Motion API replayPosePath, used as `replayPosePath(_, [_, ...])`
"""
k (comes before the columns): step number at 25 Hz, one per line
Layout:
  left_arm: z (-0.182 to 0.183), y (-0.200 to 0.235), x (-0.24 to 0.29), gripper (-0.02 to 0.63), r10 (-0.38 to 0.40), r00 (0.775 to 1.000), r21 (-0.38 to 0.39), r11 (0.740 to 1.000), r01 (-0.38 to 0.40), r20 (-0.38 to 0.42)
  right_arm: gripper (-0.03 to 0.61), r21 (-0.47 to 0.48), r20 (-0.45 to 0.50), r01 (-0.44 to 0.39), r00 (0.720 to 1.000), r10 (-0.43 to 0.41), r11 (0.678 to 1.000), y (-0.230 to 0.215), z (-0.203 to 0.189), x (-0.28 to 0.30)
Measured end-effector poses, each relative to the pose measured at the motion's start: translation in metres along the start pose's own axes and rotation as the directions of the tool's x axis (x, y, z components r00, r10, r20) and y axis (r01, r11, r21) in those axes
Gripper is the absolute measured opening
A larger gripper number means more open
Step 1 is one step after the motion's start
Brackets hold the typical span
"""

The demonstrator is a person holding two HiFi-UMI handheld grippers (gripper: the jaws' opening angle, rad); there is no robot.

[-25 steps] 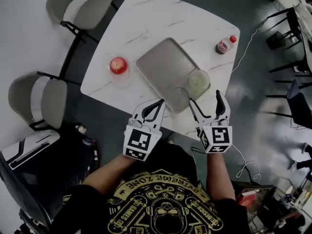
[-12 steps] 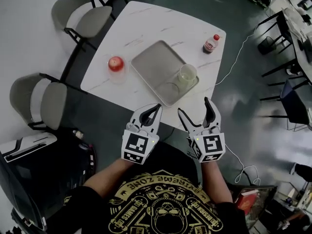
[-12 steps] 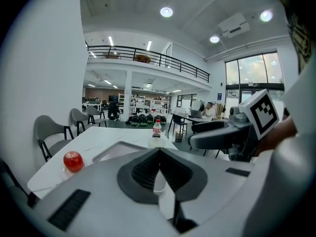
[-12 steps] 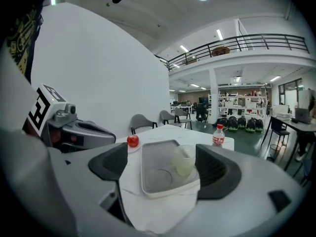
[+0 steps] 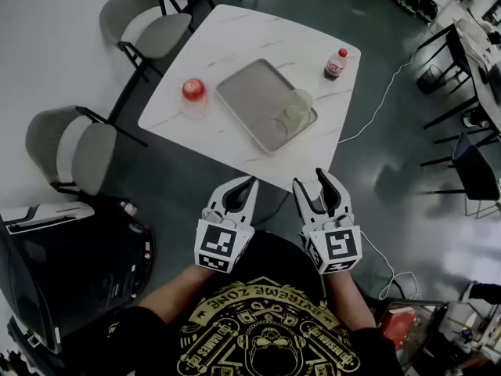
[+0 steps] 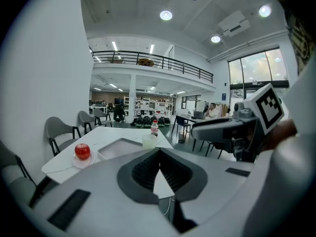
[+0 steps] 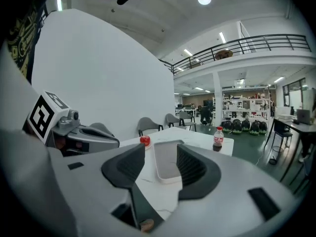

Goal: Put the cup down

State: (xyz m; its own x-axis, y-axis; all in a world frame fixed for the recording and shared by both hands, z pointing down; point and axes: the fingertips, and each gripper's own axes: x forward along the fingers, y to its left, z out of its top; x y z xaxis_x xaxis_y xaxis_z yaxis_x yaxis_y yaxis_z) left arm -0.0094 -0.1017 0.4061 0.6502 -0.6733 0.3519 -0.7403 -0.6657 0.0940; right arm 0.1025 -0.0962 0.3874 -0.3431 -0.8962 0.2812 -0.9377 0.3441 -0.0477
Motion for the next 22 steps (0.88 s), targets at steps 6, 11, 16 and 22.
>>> replayPosePath(6, [-0.024, -0.018, -0.037, 0.003, 0.053, 0.998, -0.016, 0.998, -0.053, -0.025, 0.036, -0.007, 0.011, -0.001, 1.0, 0.001, 1.0, 0.016, -0.005, -0.035])
replayPosePath(11, [-0.022, -0.036, -0.062, 0.003, 0.075, 0.997, 0.009, 0.997, -0.075, -0.013, 0.006, 0.01, 0.022, -0.016, 1.0, 0.016, 1.0, 0.027, -0.01, -0.06])
replayPosePath(16, [-0.02, -0.038, -0.083, 0.003, 0.086, 0.996, 0.039, 0.996, -0.085, -0.033, 0.006, 0.042, 0.03, -0.037, 0.999, 0.035, 0.998, 0.044, -0.009, -0.068])
replayPosePath(22, [-0.017, -0.033, -0.096, 0.003, 0.089, 0.996, 0.058, 0.994, -0.087, -0.023, 0.006, 0.047, 0.023, -0.039, 0.999, 0.038, 0.998, 0.057, -0.013, -0.07])
